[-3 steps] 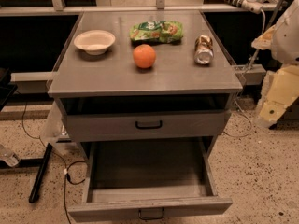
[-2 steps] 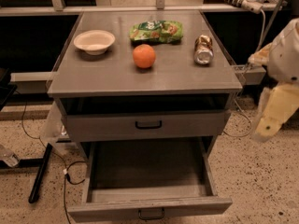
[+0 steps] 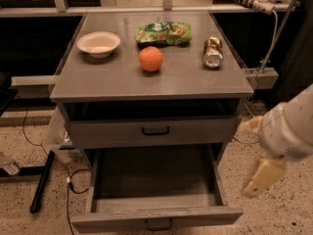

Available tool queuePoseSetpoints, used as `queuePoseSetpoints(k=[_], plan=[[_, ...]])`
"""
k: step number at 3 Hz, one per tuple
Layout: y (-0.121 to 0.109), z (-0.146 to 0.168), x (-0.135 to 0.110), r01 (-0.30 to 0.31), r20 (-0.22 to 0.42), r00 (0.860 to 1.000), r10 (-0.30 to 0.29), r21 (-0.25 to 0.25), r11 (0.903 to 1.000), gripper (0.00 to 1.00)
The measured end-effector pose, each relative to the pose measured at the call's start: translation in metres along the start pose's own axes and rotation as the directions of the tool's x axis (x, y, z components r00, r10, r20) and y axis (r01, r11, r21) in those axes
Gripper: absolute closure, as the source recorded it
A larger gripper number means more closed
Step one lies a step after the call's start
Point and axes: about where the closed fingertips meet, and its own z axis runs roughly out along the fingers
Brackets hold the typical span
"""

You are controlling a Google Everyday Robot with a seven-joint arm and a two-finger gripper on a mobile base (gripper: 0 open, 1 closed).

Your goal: Close middle drawer

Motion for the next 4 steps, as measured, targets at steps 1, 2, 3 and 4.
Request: queuePoseSetpoints(k=[1,2,3,4], plan=[[0.029,0.065,0.026,0.002,0.091,0.996,0.0,-0.024,0.9997,0.42],[0.043,0.115,0.044,-0.022,0.143,0.989,0.03,-0.058,0.9981,0.65],[0.043,0.121,0.046,-0.026,0.146,0.989,0.035,-0.062,0.9977,0.88],[0.043,0.121,0.046,-0.027,0.146,0.989,0.035,-0.062,0.9977,1.0]])
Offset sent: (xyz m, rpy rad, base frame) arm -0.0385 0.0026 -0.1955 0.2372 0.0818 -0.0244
